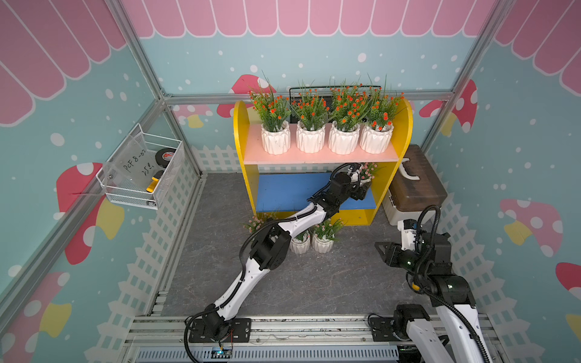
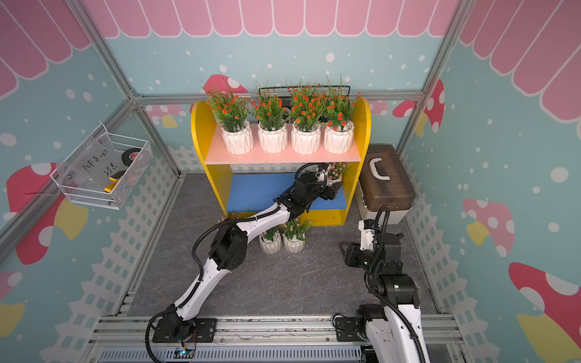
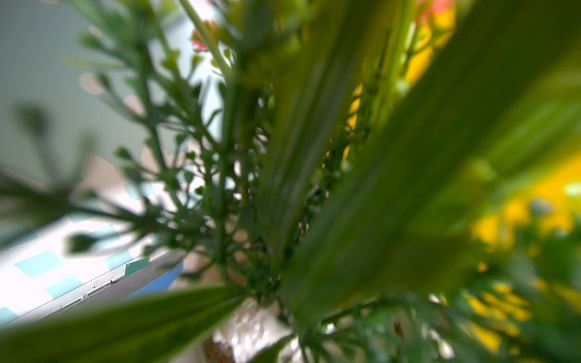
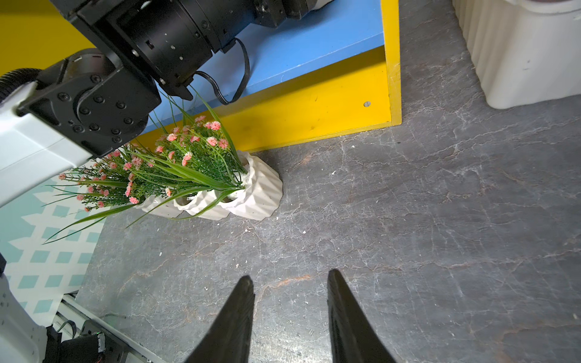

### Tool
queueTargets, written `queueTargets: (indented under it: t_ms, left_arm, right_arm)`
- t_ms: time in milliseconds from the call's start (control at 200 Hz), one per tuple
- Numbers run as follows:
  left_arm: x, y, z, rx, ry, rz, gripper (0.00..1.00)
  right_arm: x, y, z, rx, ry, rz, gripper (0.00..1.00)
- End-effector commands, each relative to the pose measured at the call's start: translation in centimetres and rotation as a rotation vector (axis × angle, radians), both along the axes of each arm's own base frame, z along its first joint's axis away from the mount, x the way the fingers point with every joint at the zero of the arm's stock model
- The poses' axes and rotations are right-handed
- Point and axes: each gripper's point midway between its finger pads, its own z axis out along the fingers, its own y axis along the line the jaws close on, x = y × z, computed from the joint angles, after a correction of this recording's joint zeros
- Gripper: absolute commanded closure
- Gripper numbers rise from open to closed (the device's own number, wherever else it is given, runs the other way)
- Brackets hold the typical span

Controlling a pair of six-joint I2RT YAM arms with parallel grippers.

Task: Place the baby's breath potted plants on the rack by color
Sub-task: Place the baby's breath potted plant on the rack.

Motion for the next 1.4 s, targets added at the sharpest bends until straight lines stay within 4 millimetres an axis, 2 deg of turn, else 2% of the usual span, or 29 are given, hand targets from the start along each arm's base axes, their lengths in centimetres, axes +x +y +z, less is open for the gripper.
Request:
queueTargets:
  t_ms: [0,205,325,585,765,905,1076,1221,1396]
  left_arm:
    - [0.2,0.0,2.5,-0.050,-0.036,-0.018,0.06]
    - [-0.4,0.2,2.5,-0.040,-0.029,-0.034,0.03]
    - [-1.3,1.0,3.4,-0.038,-0.043,-0.039,0.02]
    - [-3.7,3.6,5.0,-0.021,-0.068,-0.031,0.02]
    - [-5.2,4.8,5.4,0.004,-0.047,-0.038,0.02]
    - [-6.6,6.5,5.9,-0.006,-0.025,-0.025,0.02]
    - [-9.5,7.9,6.7,-0.009,-0.002,-0.052,0.02]
    - [-12.0,9.2,6.5,0.005,0.002,-0.042,0.02]
    - [-14.7,11.3,6.4,0.003,-0.016,-0.013,0.02]
  right_arm:
    - [-0.2,0.0,-0.3,0.005,0.010,-0.001,0.60]
    - [-0.2,-0.1,-0.5,0.001,0.014,-0.005,0.58]
    - [0.0,-0.1,-0.7,0.000,0.017,-0.007,0.57]
    - [0.8,-0.2,-1.1,-0.001,0.025,-0.010,0.56]
    - [1.5,-0.3,-1.2,-0.008,0.029,-0.012,0.53]
    - [2.4,-0.3,-1.8,-0.011,0.038,-0.011,0.53]
    - [3.7,0.0,-2.5,0.004,0.051,-0.005,0.55]
    - [5.0,0.4,-3.5,0.012,0.062,0.006,0.57]
    - [6.3,1.9,-5.2,-0.006,0.092,0.040,0.59]
